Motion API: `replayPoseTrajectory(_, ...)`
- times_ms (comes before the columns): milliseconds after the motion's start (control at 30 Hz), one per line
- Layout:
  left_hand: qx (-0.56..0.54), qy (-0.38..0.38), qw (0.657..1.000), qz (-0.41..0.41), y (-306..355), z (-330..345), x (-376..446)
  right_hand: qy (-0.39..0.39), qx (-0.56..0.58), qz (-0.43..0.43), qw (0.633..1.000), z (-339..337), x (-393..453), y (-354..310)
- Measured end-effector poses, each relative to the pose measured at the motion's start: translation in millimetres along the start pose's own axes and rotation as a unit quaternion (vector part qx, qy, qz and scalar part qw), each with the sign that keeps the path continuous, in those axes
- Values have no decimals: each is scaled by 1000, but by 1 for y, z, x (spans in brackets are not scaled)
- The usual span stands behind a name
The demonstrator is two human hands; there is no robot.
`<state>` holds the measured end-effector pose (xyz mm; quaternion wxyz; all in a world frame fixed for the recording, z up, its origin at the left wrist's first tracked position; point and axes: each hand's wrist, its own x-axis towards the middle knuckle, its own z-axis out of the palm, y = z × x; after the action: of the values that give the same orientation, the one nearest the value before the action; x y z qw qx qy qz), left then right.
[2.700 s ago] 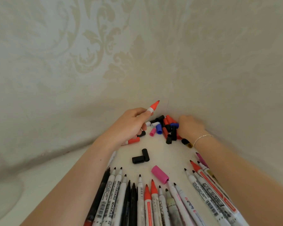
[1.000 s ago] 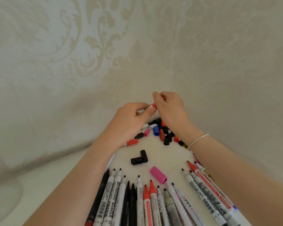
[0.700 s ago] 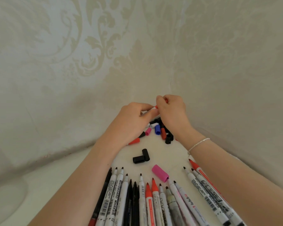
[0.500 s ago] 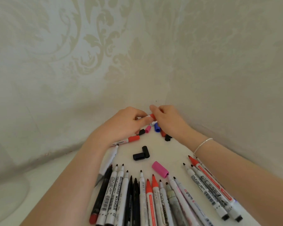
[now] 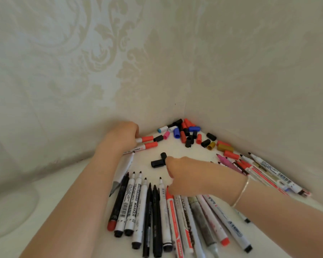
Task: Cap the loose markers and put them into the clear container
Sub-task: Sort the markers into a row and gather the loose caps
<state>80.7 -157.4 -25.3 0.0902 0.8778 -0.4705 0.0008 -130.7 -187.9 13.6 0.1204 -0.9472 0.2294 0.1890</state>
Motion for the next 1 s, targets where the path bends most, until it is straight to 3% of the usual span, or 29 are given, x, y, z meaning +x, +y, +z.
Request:
replayPoseTrajectory(500, -37, 5, 999, -18, -7, 7, 5, 87, 21, 54, 995, 27, 15, 1)
replayPoseTrajectory(633, -97, 40, 994, 4, 7, -13, -2, 107, 141, 57, 983, 19, 18, 8)
replayPoseTrajectory(733, -220, 33, 974, 46, 26, -38, -18, 183, 273, 67, 942, -8, 21, 26)
replayPoseTrajectory(800, -324, -59, 942, 68, 39, -50, -29, 270, 353, 68, 893, -30, 24, 40)
replayPoseTrajectory(900, -460, -202, 862, 66, 60, -50, -37, 344, 483, 39, 804, -56, 33, 52)
replayPoseTrajectory(1000, -572, -158, 804, 50, 75, -41, -36, 322, 591, -17, 739, -70, 44, 59)
